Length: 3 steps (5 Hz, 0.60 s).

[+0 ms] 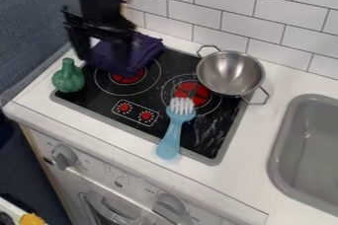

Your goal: Moved the blue brush in the middle of the two burner

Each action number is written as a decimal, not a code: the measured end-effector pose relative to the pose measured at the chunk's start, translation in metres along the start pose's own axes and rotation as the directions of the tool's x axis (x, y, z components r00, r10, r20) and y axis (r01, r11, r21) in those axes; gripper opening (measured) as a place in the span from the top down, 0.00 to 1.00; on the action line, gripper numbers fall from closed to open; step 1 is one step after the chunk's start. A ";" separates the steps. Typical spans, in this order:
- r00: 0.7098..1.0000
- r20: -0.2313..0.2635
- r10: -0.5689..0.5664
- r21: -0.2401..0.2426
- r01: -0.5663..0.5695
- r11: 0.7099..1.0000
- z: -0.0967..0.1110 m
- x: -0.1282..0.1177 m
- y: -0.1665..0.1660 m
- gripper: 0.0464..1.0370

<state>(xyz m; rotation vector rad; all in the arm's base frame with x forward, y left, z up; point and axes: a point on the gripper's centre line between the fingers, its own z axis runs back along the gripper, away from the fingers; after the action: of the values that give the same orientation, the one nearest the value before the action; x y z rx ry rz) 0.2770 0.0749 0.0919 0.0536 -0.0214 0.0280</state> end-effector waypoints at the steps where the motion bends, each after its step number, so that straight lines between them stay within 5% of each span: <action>1: 0.999 -0.043 -0.015 -0.038 0.013 0.999 -0.013 -0.013 -0.043 0.04; 3: 0.990 -0.135 -0.045 -0.055 0.038 0.998 -0.067 -0.026 -0.093 0.04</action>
<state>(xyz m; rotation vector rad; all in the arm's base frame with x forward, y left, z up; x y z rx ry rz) 0.2548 -0.0155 0.0198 -0.0002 0.1152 -0.0104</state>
